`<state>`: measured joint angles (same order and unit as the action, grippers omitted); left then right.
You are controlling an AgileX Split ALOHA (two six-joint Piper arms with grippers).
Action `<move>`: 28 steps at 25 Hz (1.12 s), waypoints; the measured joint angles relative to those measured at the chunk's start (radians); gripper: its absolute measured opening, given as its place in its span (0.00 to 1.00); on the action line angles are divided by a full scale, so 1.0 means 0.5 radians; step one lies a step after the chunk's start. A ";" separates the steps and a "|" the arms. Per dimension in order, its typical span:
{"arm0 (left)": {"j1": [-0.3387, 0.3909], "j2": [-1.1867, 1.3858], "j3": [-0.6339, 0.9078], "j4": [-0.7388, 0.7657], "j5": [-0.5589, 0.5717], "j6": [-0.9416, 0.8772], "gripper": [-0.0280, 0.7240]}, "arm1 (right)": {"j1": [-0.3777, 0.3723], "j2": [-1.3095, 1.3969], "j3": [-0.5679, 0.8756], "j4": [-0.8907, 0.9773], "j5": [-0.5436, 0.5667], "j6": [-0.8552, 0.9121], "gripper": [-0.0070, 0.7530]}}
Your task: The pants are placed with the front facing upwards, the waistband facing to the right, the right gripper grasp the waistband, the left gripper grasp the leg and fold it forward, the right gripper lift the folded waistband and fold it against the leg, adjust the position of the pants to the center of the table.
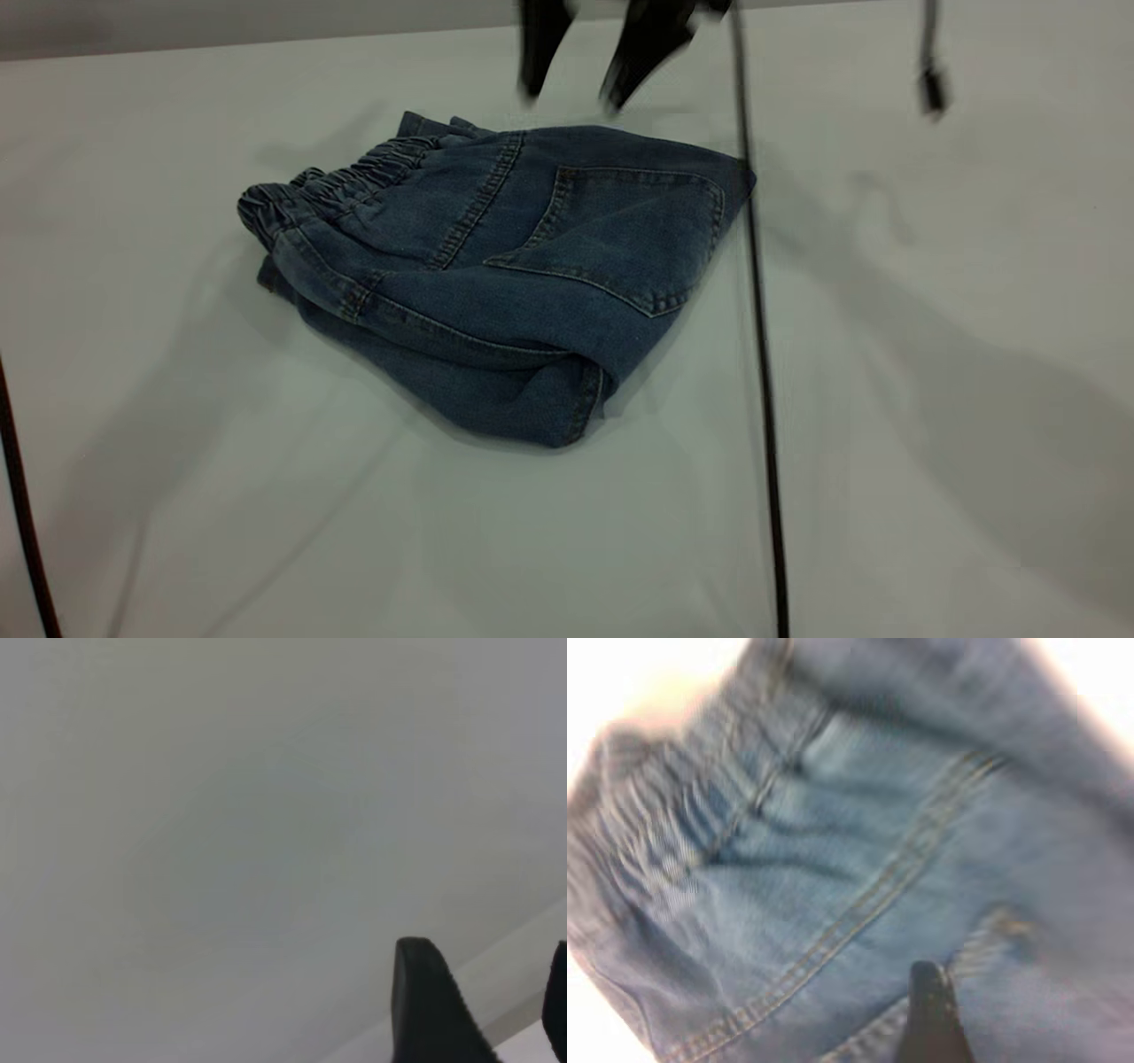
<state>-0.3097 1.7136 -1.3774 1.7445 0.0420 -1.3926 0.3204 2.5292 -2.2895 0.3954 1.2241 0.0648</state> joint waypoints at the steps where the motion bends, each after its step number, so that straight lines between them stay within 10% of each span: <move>1: 0.000 0.009 0.007 0.000 -0.012 -0.008 0.46 | -0.043 -0.051 0.000 0.000 0.000 -0.021 0.58; 28: -0.026 0.791 0.557 -0.001 -0.182 0.112 0.41 | -0.427 -1.144 -0.779 -0.360 -0.103 -0.416 0.58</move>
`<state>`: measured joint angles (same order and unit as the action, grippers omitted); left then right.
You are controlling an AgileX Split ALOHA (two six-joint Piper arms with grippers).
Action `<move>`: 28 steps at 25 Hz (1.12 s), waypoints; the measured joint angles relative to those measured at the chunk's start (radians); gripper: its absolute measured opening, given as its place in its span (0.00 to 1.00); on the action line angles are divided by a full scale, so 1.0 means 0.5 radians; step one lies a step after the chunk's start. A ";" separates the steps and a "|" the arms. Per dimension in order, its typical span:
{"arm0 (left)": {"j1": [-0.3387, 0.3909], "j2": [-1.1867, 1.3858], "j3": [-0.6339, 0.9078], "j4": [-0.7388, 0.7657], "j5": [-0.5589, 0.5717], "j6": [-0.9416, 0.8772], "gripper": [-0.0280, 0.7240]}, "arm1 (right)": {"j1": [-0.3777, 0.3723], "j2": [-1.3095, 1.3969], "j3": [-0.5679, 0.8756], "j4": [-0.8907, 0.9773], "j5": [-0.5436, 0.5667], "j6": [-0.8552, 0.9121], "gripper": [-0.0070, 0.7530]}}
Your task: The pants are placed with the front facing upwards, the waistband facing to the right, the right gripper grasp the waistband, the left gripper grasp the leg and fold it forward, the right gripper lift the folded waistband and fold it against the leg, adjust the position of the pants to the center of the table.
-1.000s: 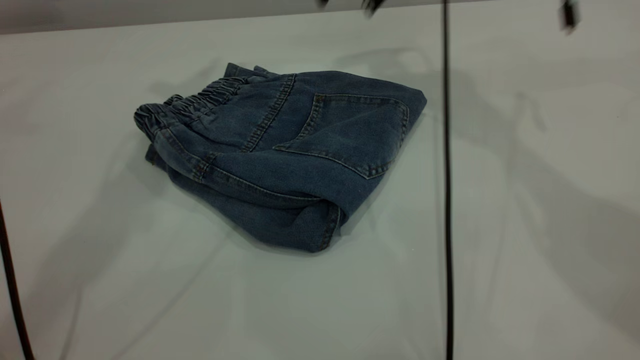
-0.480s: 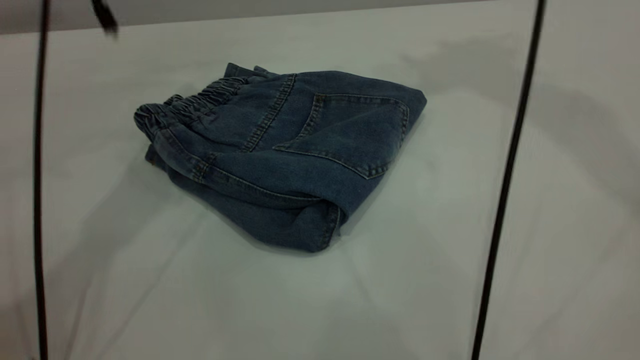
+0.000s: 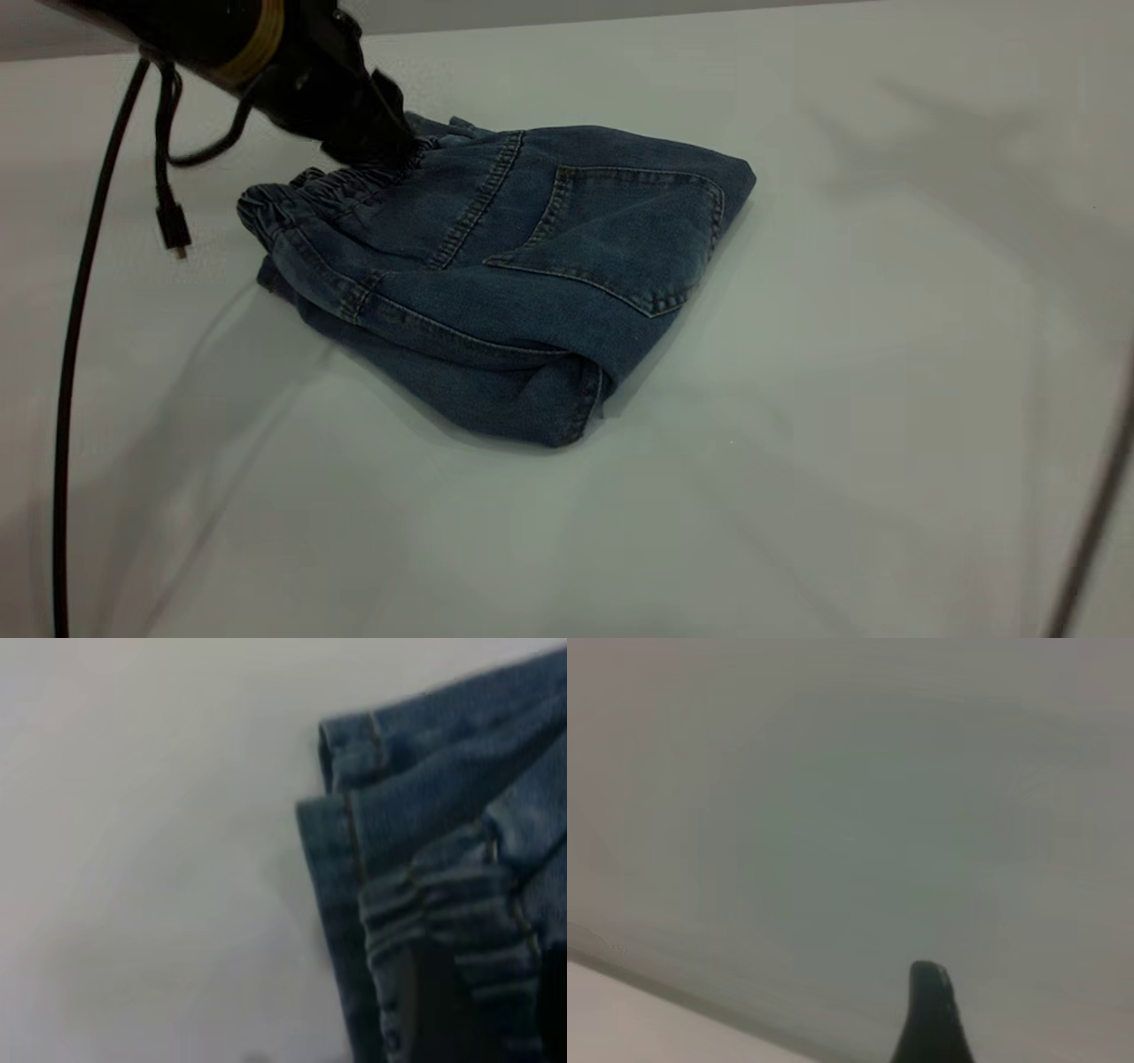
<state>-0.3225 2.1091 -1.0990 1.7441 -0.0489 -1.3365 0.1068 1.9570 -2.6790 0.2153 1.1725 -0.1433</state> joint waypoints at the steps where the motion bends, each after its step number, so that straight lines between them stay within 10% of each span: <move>1: 0.000 0.016 0.011 0.000 -0.003 -0.026 0.41 | 0.000 0.000 0.000 0.003 0.000 0.000 0.58; 28: -0.405 0.005 0.440 0.002 -0.183 -0.282 0.40 | 0.002 -0.002 0.000 0.160 -0.032 0.007 0.58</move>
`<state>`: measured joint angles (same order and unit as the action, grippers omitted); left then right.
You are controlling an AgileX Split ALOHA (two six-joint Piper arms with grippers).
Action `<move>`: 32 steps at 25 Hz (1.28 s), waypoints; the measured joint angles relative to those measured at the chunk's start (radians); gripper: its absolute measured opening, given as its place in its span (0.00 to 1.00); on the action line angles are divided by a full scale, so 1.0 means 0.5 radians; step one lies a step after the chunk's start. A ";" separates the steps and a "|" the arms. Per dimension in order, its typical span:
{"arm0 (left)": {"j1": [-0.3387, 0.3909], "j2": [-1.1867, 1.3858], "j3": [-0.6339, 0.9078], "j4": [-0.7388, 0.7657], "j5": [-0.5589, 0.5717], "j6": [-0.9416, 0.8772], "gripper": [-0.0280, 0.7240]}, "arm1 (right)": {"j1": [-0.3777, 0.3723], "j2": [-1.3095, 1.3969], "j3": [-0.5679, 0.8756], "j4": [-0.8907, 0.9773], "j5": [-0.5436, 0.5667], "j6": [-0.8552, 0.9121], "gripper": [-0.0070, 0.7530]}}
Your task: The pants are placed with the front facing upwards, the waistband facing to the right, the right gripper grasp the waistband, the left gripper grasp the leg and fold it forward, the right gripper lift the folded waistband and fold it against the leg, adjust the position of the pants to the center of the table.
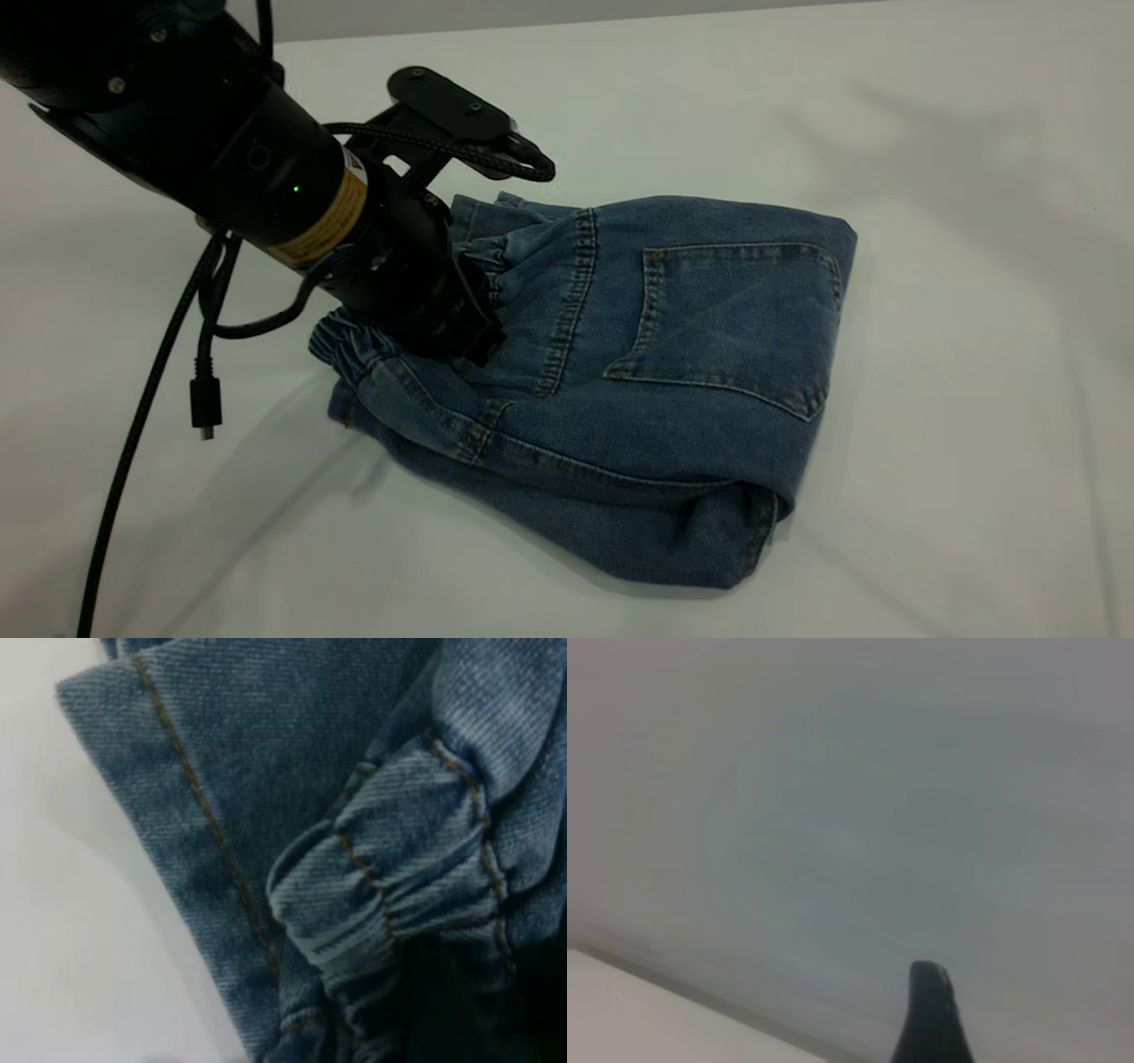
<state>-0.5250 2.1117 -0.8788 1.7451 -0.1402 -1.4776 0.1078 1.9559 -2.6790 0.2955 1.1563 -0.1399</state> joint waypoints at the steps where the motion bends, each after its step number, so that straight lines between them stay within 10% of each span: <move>1: 0.000 -0.001 0.000 0.000 0.000 -0.002 0.40 | 0.000 0.000 0.000 0.006 0.000 0.000 0.58; 32: 0.008 -1.654 -0.004 -0.005 0.698 0.003 0.40 | 0.000 -0.608 0.064 -0.047 0.134 0.032 0.58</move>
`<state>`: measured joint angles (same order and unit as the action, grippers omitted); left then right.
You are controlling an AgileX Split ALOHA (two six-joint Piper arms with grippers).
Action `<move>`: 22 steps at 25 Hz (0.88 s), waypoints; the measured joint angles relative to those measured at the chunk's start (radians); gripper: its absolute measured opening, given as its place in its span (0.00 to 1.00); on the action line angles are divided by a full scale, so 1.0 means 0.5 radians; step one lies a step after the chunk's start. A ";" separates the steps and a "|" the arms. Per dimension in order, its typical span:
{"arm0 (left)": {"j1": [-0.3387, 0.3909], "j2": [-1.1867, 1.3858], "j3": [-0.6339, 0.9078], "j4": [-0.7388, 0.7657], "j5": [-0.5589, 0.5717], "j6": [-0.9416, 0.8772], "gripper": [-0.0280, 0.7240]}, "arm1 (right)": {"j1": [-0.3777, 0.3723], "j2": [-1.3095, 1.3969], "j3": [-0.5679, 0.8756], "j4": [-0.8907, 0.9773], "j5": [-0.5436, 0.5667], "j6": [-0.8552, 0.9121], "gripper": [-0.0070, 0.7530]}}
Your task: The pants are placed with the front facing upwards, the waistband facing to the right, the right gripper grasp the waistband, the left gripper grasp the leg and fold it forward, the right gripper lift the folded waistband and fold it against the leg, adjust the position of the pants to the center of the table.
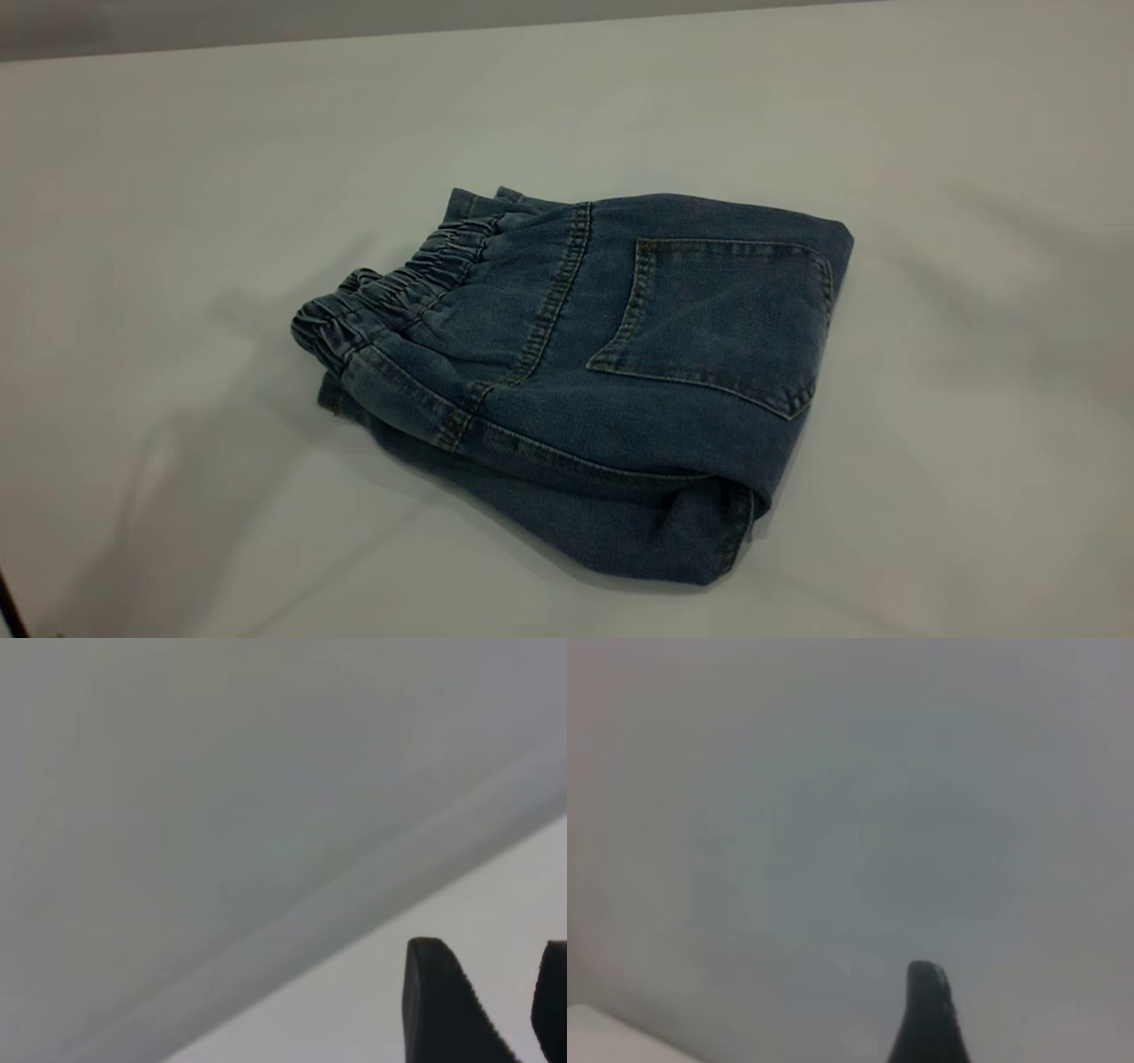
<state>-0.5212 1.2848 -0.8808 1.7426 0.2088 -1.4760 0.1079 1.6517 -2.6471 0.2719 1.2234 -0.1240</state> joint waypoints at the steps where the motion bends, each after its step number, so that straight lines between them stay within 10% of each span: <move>1: 0.000 -0.033 0.000 0.000 0.013 0.000 0.40 | 0.000 -0.058 0.000 -0.069 0.002 0.040 0.58; 12: 0.000 -0.329 0.000 0.000 0.036 0.000 0.40 | 0.000 -0.634 0.242 -0.316 -0.003 0.328 0.58; 22: 0.000 -0.504 0.000 0.006 -0.038 0.002 0.40 | 0.000 -1.506 1.396 -0.452 -0.003 0.316 0.58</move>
<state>-0.5212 1.0328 -0.8808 1.7454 0.1897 -1.4750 0.1079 0.8985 -1.9493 0.0457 1.2217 0.0340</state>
